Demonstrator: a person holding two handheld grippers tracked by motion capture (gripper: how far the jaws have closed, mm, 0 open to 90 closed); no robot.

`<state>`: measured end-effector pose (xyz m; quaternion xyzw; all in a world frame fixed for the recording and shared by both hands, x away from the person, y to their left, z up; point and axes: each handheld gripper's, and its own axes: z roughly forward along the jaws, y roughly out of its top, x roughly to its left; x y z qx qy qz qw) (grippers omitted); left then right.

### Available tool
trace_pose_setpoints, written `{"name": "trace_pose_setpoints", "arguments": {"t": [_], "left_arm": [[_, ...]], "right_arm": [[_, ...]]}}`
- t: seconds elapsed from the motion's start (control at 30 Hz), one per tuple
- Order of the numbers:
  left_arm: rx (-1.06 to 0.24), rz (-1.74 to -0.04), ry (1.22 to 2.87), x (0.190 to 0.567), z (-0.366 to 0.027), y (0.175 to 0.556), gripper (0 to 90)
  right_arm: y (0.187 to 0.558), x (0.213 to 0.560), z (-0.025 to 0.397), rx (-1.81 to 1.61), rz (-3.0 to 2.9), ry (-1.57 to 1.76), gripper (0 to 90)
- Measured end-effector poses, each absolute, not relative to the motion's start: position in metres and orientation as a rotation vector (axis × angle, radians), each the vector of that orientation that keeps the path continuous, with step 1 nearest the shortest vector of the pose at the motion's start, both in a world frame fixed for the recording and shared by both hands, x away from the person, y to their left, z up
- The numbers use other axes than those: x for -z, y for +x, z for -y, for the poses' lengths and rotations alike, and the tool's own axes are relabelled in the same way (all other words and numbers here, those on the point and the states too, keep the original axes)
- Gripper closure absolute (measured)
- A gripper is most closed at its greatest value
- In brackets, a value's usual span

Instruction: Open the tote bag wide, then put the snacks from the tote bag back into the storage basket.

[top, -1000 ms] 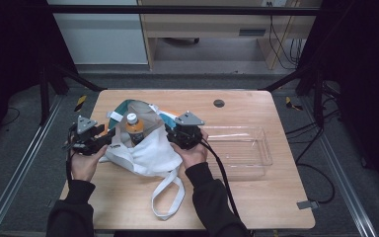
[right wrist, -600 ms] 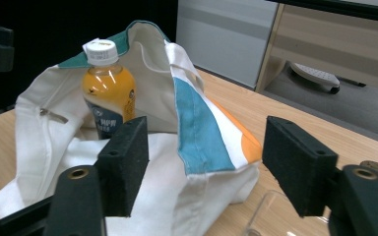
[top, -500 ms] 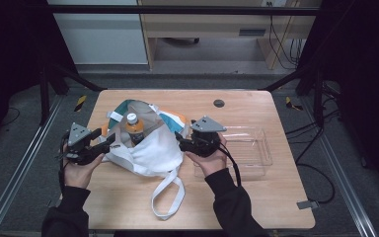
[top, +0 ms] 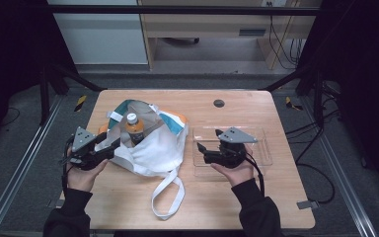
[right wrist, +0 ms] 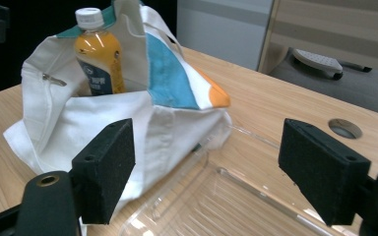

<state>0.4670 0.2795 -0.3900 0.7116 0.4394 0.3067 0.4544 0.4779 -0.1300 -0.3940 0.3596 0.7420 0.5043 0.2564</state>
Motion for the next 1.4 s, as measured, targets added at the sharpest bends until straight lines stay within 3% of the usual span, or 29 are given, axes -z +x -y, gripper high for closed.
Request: {"name": "trace_pose_setpoints", "arguments": {"t": [0.63,1.4], "left_arm": [[-0.733,-1.058,1.776,0.386,-0.271,0.468,37.8],[-0.749,-1.040,1.759,0.376,-0.253,0.487,34.7]], "right_arm": [[0.455,0.418,0.191,-1.364,-2.009,1.009,19.3],[0.438,0.436,0.221,-1.332,-2.022,1.054,17.3]]}}
